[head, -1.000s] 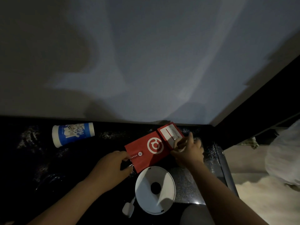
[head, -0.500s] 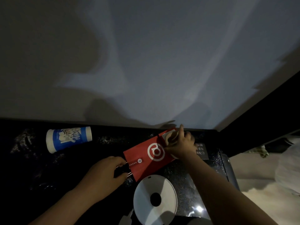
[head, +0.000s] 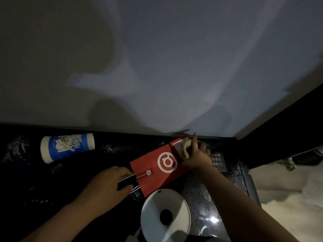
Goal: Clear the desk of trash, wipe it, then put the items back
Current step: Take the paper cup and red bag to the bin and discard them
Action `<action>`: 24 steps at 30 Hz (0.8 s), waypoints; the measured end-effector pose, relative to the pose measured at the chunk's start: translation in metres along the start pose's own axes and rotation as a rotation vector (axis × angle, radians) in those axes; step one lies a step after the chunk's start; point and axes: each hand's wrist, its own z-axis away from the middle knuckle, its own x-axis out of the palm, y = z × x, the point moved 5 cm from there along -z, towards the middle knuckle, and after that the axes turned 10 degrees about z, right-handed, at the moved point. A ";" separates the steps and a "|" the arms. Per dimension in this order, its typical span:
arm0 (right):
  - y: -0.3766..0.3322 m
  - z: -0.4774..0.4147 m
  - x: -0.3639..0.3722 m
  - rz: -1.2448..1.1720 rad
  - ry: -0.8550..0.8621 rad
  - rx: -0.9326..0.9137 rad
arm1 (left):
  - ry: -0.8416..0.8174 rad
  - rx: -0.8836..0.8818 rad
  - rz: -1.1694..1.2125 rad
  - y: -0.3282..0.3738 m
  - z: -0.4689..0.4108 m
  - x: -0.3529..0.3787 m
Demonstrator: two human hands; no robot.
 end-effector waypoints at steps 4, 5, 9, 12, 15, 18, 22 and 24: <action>-0.001 0.000 0.002 0.024 0.011 -0.017 | -0.001 0.010 -0.009 0.001 -0.001 0.000; -0.001 0.000 0.003 0.019 0.018 -0.017 | 0.000 0.013 -0.012 0.001 -0.001 0.000; -0.001 -0.003 0.004 0.010 0.035 -0.025 | 0.011 0.012 -0.018 0.000 -0.003 0.000; 0.001 -0.002 0.003 0.019 0.054 -0.029 | 0.006 0.011 -0.016 0.000 -0.003 0.001; 0.000 0.001 0.004 0.056 0.072 -0.035 | 0.004 0.009 -0.023 0.001 -0.003 0.002; -0.004 0.002 0.004 0.085 0.069 -0.051 | 0.006 -0.003 -0.014 0.000 -0.004 0.003; -0.017 0.006 -0.001 0.108 0.076 -0.179 | 0.008 -0.016 -0.015 0.000 -0.004 0.001; -0.025 0.010 -0.002 0.048 0.041 -0.200 | 0.014 -0.013 -0.008 0.000 -0.004 -0.001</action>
